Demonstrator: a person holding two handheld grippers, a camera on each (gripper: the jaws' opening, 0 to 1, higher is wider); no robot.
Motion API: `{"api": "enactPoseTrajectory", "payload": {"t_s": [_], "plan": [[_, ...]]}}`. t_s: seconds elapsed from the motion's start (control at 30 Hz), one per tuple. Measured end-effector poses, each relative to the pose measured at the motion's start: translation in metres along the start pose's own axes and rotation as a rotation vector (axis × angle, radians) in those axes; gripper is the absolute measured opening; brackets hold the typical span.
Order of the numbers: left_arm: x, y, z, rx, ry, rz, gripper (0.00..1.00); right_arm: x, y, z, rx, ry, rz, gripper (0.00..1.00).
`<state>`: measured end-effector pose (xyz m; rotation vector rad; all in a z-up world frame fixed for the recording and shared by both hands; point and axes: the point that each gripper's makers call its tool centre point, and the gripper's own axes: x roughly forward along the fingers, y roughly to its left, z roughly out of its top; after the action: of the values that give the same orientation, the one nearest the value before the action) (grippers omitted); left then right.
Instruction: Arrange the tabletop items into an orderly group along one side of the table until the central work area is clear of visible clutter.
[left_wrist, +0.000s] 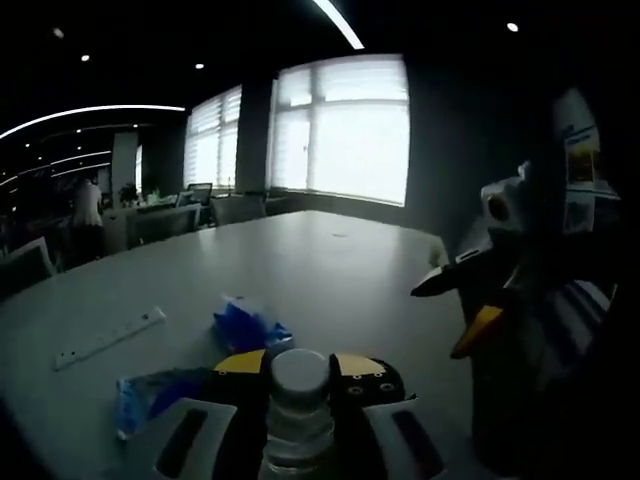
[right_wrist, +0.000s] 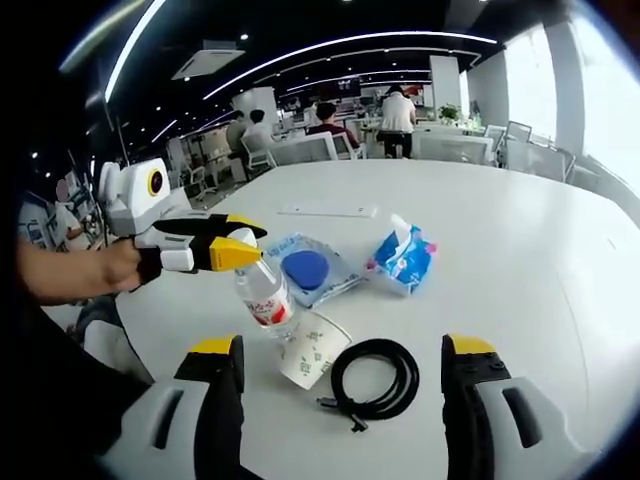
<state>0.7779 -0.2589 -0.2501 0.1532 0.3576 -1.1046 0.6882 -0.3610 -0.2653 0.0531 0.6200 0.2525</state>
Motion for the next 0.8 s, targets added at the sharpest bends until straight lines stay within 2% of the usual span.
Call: {"api": "enactPoseTrajectory", "payload": {"t_s": [0.37, 0.6, 0.8], "plan": [[-0.008, 0.005, -0.002, -0.025, 0.021, -0.013, 0.2, 0.002, 0.002, 0.005, -0.015, -0.001, -0.001, 0.77], [-0.021, 0.009, 0.01, -0.066, -0.006, -0.034, 0.2, 0.003, 0.003, 0.003, -0.013, 0.005, -0.005, 0.76], [-0.041, 0.02, 0.025, -0.078, -0.02, -0.052, 0.19, 0.004, 0.004, 0.007, -0.016, -0.001, -0.005, 0.76]]}}
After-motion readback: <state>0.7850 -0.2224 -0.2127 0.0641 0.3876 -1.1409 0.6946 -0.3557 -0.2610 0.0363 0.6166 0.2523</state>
